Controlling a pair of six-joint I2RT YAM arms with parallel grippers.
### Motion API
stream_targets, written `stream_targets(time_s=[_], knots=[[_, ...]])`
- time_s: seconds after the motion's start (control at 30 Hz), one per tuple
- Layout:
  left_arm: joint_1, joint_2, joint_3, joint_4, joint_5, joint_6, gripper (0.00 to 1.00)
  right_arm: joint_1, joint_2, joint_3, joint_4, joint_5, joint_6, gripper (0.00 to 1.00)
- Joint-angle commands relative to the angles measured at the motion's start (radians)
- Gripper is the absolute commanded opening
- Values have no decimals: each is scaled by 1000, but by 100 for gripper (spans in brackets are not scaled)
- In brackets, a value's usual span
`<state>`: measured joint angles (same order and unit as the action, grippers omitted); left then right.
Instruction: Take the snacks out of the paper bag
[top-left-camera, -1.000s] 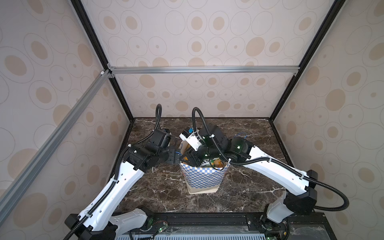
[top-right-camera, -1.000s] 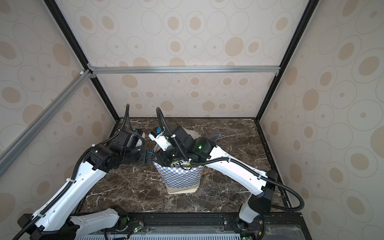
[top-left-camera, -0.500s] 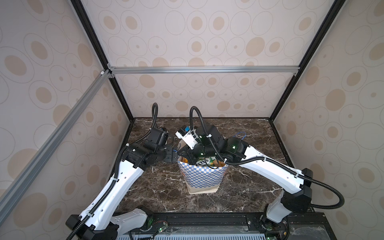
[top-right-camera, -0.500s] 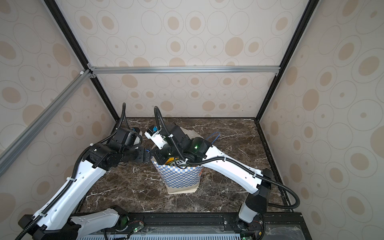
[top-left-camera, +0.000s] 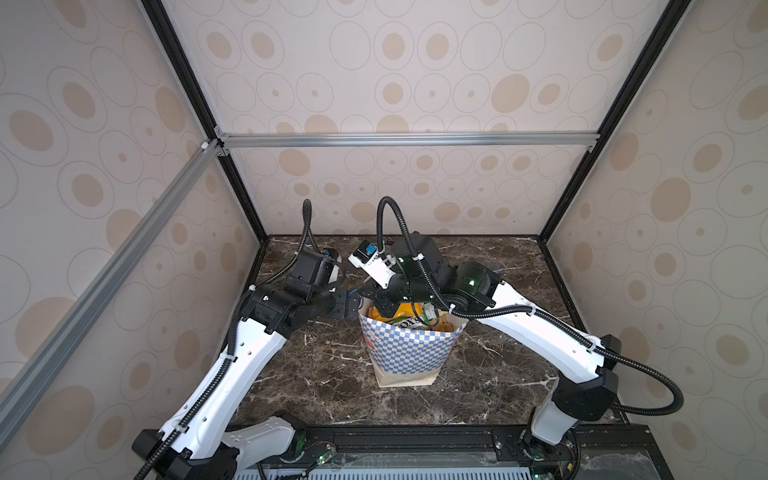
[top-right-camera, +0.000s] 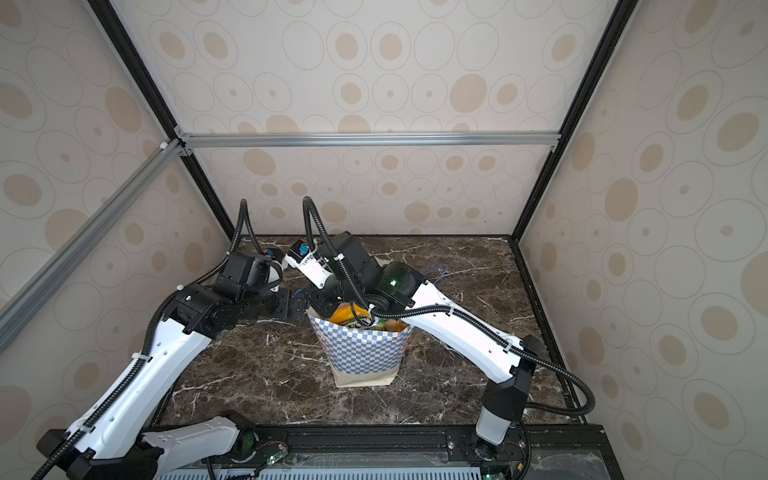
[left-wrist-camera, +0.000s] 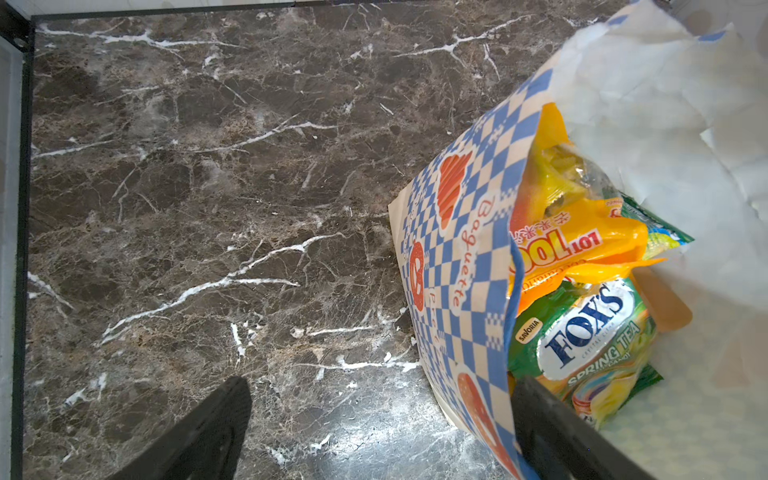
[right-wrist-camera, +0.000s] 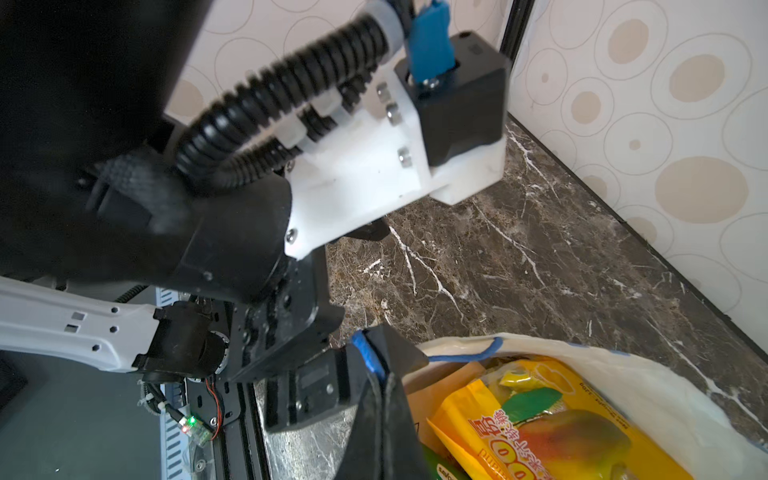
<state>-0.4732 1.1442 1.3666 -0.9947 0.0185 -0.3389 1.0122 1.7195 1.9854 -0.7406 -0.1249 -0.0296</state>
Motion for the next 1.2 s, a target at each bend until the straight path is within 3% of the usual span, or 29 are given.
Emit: stream_targets(time_s=[0.0,0.13,0.27,0.43,0.57,0.6,0.67,0.73,0.83,0.93,1.03,1.17], knots=[[-22,-41,63,9,111,113,98,-55,69,83,106,35,-25,0],[-23,-24,70,-22,66,200,98,-60,90,145,124,36,15,0],[-23,-95,16,33,110,296,98,-92,129,184,101,87,-26,0],[-23,-121,28,48,101,324,98,-111,187,246,51,0,-8,0],[-23,-155,52,82,68,295,98,-121,205,239,54,39,80,0],[-23,-170,57,93,73,287,98,-125,207,258,38,71,119,5],[-23,-205,75,125,107,275,98,-135,212,345,-40,154,207,29],[-22,-244,97,174,135,240,98,-147,207,427,-174,266,315,42],[-23,-281,111,265,144,152,99,-183,164,422,-367,336,539,51],[-22,-249,152,301,112,32,98,-228,99,286,-469,276,706,55],[-22,-139,259,240,88,-66,98,-239,51,163,-507,264,753,65],[-23,-14,374,177,145,-70,98,-239,63,89,-528,253,770,80]])
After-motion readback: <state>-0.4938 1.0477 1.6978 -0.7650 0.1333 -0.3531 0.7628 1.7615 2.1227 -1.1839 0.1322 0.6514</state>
